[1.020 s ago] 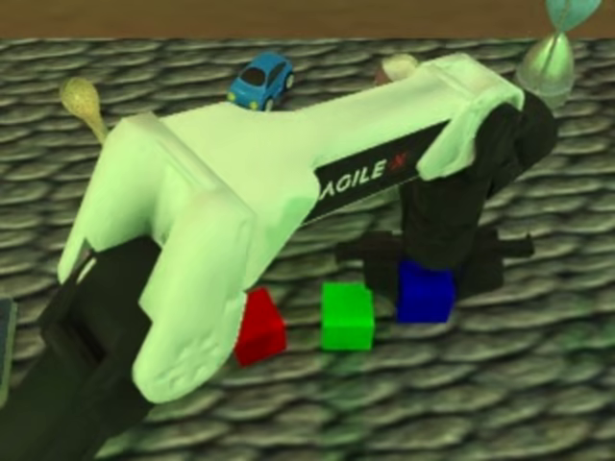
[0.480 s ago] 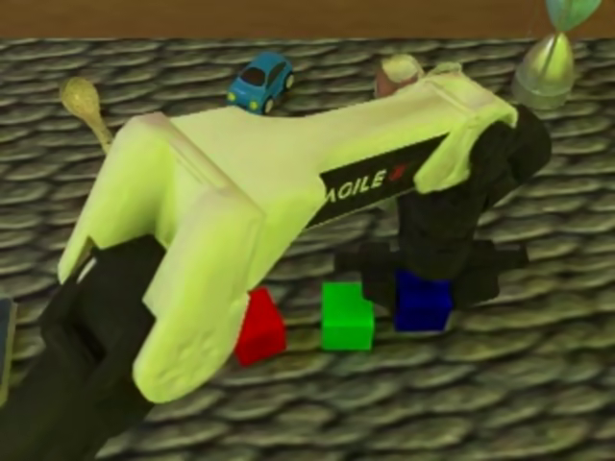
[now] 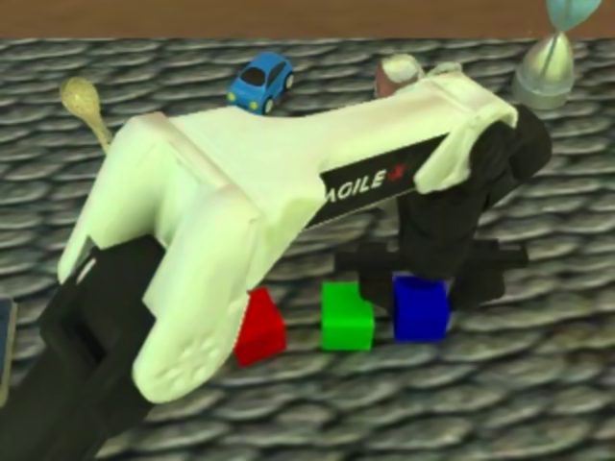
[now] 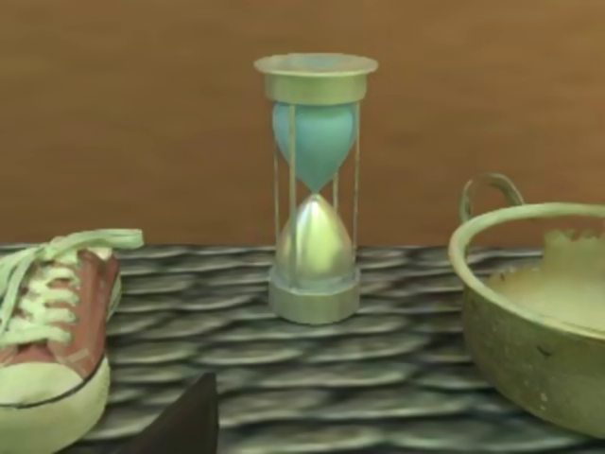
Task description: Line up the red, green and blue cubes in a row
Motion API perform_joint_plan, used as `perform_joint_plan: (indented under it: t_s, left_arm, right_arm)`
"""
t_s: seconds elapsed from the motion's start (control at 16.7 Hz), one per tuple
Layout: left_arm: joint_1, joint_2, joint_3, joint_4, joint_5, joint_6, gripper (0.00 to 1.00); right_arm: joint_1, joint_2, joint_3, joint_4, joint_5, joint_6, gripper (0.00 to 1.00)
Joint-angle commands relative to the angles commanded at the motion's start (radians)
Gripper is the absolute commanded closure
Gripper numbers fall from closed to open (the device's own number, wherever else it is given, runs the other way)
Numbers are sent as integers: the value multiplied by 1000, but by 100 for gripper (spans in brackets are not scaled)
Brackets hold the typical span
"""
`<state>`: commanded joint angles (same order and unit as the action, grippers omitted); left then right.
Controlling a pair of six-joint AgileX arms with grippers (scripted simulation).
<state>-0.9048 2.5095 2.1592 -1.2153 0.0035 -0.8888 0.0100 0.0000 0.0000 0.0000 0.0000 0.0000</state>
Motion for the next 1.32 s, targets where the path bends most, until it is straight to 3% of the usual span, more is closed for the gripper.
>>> perform_joint_plan:
  t_s: [0.12, 0.18, 0.78, 1.32]
  left_arm:
    - [0, 0, 0, 0, 0, 0, 2]
    - [0, 0, 0, 0, 0, 0, 0]
    - [-1, 3, 17, -17, 0, 1, 0]
    - [19, 13, 303, -289, 0, -2, 0]
  right_arm:
    - [0, 0, 0, 0, 0, 0, 0]
    - [0, 0, 0, 0, 0, 0, 0]
    - [0, 0, 0, 0, 0, 0, 0]
    - [0, 0, 0, 0, 0, 0, 0]
